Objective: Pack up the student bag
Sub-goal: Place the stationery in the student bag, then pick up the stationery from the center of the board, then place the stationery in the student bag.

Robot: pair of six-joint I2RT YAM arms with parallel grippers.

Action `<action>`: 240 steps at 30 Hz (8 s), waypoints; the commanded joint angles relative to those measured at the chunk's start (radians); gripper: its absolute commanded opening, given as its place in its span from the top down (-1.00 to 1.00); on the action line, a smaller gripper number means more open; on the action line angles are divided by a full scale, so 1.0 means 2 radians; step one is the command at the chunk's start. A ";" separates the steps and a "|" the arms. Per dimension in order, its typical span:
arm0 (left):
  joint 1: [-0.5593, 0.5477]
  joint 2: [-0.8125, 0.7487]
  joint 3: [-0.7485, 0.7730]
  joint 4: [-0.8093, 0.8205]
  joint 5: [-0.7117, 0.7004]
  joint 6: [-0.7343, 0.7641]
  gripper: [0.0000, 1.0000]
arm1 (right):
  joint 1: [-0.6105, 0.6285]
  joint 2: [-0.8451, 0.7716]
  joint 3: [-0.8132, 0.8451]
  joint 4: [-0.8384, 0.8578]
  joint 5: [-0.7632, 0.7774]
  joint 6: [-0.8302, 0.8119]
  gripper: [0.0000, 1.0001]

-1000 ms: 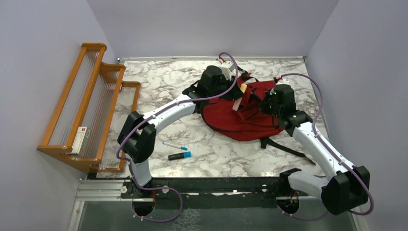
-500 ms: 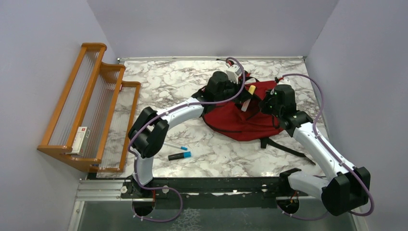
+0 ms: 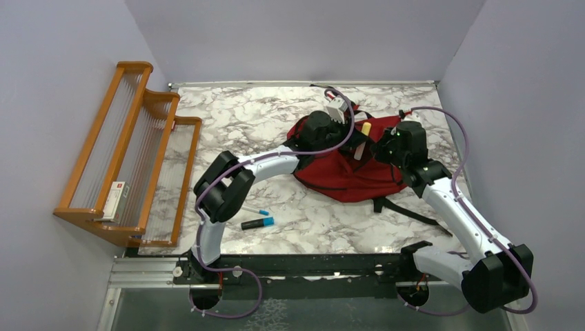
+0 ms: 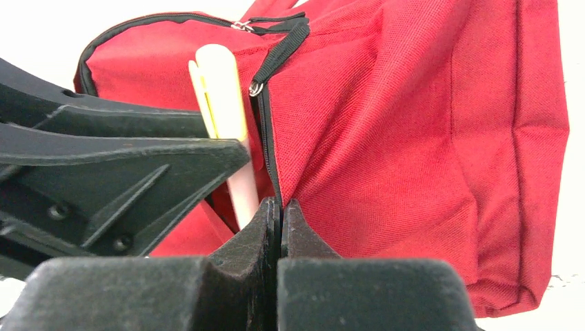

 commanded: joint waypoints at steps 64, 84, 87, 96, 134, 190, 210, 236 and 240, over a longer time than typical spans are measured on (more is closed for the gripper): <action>0.026 -0.175 -0.133 -0.158 -0.046 0.060 -0.02 | 0.000 -0.004 0.003 0.012 -0.001 0.003 0.99; 0.070 -0.432 -0.309 -0.497 -0.329 -0.223 -0.11 | 0.000 -0.013 -0.027 0.026 0.024 0.013 0.99; 0.070 -0.461 -0.354 -0.516 -0.334 -0.309 -0.16 | 0.000 -0.019 -0.032 0.026 0.032 0.015 0.99; 0.072 -0.444 -0.382 -0.585 -0.374 -0.409 -0.16 | -0.001 -0.021 -0.032 0.018 0.040 0.018 0.99; 0.084 -0.270 -0.340 -0.577 -0.376 -0.362 0.84 | 0.000 -0.009 -0.021 0.006 0.033 0.015 0.99; 0.028 -0.067 -0.011 -0.089 0.015 0.055 1.00 | -0.001 0.082 0.037 -0.009 -0.035 -0.022 0.99; 0.020 0.001 0.044 -0.133 0.043 0.024 1.00 | -0.016 0.142 0.099 0.008 -0.012 -0.038 0.99; 0.026 0.107 0.225 -0.270 0.068 -0.033 1.00 | -0.017 0.108 0.087 0.006 -0.024 -0.039 0.99; 0.032 0.125 0.245 -0.259 0.077 -0.044 1.00 | -0.017 0.103 0.084 0.006 -0.031 -0.037 0.99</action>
